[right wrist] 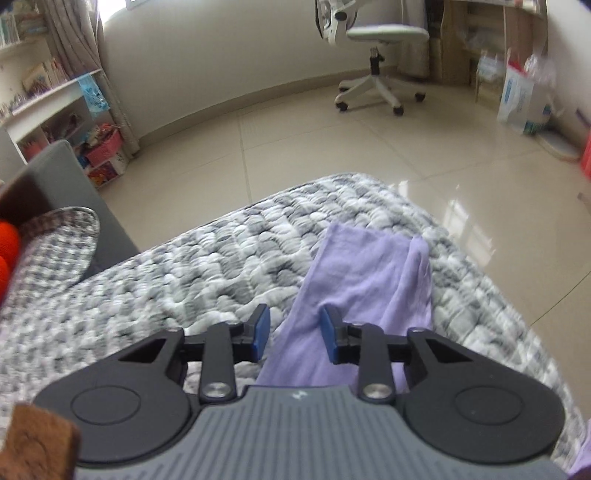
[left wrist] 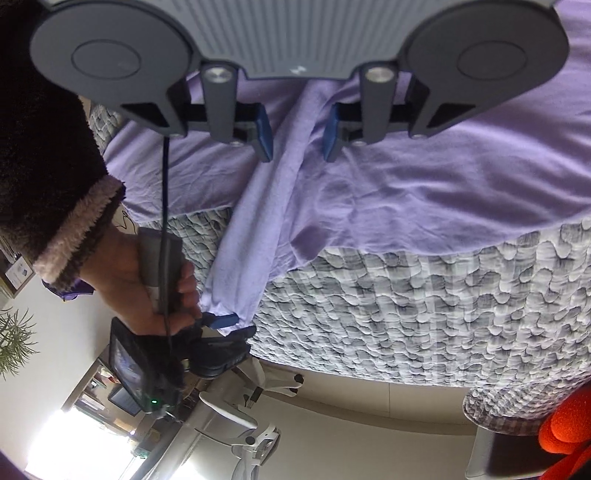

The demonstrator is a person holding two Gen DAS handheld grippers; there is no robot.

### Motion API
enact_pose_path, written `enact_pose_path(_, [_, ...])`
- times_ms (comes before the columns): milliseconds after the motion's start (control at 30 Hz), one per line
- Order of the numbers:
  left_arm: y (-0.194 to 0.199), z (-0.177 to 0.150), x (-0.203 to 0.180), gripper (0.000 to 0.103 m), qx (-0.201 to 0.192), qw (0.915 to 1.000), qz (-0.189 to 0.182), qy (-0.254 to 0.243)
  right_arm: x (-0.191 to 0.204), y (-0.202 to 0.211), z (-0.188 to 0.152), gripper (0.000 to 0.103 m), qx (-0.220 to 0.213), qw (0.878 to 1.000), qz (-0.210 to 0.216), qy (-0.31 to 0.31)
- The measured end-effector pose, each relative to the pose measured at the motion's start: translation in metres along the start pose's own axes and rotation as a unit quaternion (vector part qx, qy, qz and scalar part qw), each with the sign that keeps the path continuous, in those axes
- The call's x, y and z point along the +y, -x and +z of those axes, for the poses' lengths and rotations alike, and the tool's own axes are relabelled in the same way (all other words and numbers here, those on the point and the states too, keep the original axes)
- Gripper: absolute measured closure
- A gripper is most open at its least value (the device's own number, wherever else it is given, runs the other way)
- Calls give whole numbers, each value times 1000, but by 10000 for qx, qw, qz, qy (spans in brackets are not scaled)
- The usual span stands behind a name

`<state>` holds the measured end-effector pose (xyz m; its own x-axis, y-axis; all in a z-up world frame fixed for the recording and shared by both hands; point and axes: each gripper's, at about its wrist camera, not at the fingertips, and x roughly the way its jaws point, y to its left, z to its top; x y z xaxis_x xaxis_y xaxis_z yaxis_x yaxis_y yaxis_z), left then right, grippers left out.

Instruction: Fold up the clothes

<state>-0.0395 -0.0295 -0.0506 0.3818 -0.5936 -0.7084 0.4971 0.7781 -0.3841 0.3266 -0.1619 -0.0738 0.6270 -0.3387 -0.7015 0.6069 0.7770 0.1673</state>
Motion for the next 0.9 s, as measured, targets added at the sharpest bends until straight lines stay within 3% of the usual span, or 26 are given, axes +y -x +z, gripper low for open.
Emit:
enact_pose_path(100, [0, -1, 1, 96, -24, 10000, -9, 0, 0, 1, -6, 102, -174, 9995, -199, 162])
enact_pose_path(267, [15, 2, 6, 101, -299, 9995, 18, 100, -21, 24, 6, 103, -387, 9992, -8, -134])
enact_pose_path(533, [53, 9, 9, 101, -868, 9962, -7, 39, -32, 73, 35, 103, -749, 9966, 337, 6])
enact_pose_path(800, [71, 13, -9, 101, -1163, 9912, 31, -639, -43, 103, 40, 103, -917, 9940, 601, -2])
enact_pose_path(900, [67, 19, -11, 102, -1145, 9914, 31, -632, -44, 107, 42, 103, -931, 9936, 634, 40])
